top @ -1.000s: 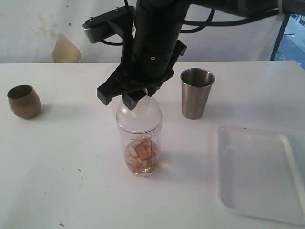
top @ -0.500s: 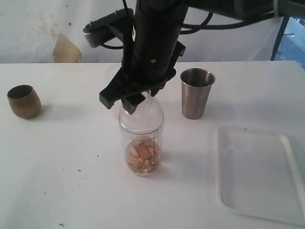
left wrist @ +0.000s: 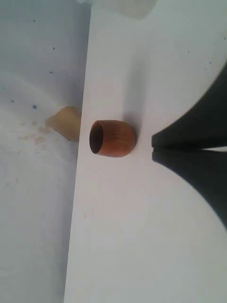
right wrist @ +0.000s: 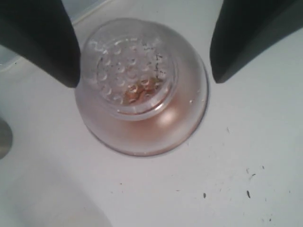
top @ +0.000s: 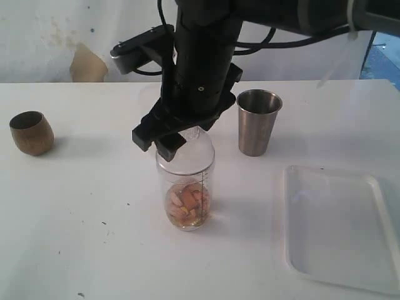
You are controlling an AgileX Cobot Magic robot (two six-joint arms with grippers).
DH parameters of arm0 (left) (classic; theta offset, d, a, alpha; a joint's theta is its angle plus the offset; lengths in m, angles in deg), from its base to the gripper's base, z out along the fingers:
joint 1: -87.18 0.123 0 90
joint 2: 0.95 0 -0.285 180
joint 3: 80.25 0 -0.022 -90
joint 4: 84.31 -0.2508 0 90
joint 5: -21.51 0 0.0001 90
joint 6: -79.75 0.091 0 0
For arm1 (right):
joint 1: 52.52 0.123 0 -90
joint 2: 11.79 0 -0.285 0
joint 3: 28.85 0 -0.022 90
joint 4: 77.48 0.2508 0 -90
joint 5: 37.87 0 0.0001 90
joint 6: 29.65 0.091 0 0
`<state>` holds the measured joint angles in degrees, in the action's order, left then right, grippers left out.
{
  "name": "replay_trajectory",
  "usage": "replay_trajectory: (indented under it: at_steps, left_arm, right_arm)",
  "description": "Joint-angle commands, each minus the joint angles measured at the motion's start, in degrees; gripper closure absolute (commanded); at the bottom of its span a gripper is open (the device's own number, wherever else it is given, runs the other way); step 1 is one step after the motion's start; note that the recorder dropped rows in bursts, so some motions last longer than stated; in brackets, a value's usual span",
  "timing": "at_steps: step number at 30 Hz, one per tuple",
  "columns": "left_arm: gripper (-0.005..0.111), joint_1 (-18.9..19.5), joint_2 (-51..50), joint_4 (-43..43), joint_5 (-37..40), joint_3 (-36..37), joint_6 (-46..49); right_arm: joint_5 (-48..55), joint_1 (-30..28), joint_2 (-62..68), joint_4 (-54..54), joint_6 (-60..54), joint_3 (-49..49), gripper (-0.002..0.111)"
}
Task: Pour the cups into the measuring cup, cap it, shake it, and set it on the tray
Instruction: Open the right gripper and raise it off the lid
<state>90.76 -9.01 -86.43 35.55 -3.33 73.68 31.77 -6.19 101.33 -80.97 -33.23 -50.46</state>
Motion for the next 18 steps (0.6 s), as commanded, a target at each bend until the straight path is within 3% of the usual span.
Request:
replay_trajectory:
  at_steps: [1,6,9,13,16,18]
  left_arm:
    - [0.107,0.17,0.27,0.21,-0.1,0.3,-0.14]
    - [0.107,0.17,0.27,0.21,-0.1,0.3,-0.14]
    - [0.107,0.17,0.27,0.21,-0.1,0.3,-0.14]
    - [0.107,0.17,0.27,0.21,-0.1,0.3,-0.14]
    - [0.107,0.17,0.27,0.21,-0.1,0.3,-0.14]
    - [0.107,0.17,0.27,0.21,-0.1,0.3,-0.14]
  right_arm:
    - [0.32,-0.08,-3.14,-0.07,-0.62,0.08,0.038]
    - [0.32,-0.08,-5.1,-0.07,-1.83,0.08,0.038]
    - [0.32,-0.08,-7.41,-0.07,-2.56,0.08,0.048]
    - [-1.97,-0.08,-9.75,0.75,-4.17,0.08,0.073]
    - [-3.06,-0.08,-9.77,1.07,-5.41,1.34,0.108]
    - [-8.75,-0.08,-9.77,1.33,-5.41,4.38,0.108]
